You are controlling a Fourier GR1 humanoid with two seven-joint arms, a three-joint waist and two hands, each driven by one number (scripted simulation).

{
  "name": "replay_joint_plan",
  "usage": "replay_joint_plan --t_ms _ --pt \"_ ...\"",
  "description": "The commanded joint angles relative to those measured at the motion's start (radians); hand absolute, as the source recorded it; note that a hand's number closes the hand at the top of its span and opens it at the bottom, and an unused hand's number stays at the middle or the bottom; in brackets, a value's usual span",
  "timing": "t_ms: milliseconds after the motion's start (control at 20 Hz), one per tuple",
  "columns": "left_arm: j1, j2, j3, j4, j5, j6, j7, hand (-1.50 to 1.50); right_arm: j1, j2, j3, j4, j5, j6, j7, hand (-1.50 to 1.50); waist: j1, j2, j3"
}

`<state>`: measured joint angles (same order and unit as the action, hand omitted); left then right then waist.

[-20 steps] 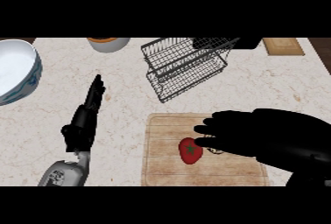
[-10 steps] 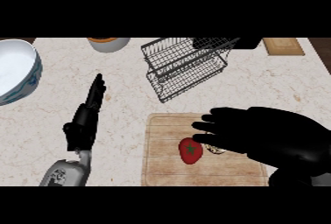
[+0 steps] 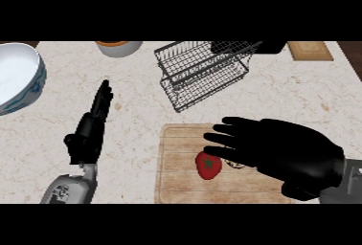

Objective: Pick the tomato from the cutting board and place it in the tiered basket

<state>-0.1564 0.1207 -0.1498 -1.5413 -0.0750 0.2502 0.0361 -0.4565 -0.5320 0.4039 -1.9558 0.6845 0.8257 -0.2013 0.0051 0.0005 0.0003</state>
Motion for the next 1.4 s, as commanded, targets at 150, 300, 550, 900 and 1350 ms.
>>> replay_joint_plan --t_ms 150,300,550,900,1350 --pt "-0.002 -0.046 -0.018 -0.033 -0.046 0.023 0.043 0.00 -0.022 0.083 -0.007 0.139 0.115 -0.029 -0.038 -1.50 0.000 -0.001 0.000" --pt "0.084 -0.020 -0.015 -0.103 -0.035 -0.015 0.023 0.00 -0.027 0.043 -0.051 0.175 0.126 -0.023 -0.119 -1.50 0.003 -0.001 0.000" --pt "-0.040 -0.050 0.030 0.073 -0.041 -0.012 -0.032 0.00 0.033 0.125 0.050 0.262 0.219 -0.114 -0.123 -1.50 -0.004 0.001 0.000" --pt "0.013 -0.078 0.002 0.012 -0.084 0.002 -0.015 0.00 0.035 0.142 0.021 0.265 0.222 -0.087 -0.205 -1.50 -0.004 0.000 0.000" --pt "0.022 -0.075 0.024 -0.002 -0.074 -0.036 -0.010 0.00 0.068 0.199 0.076 0.290 0.283 -0.084 -0.170 -1.50 -0.002 -0.001 0.000"
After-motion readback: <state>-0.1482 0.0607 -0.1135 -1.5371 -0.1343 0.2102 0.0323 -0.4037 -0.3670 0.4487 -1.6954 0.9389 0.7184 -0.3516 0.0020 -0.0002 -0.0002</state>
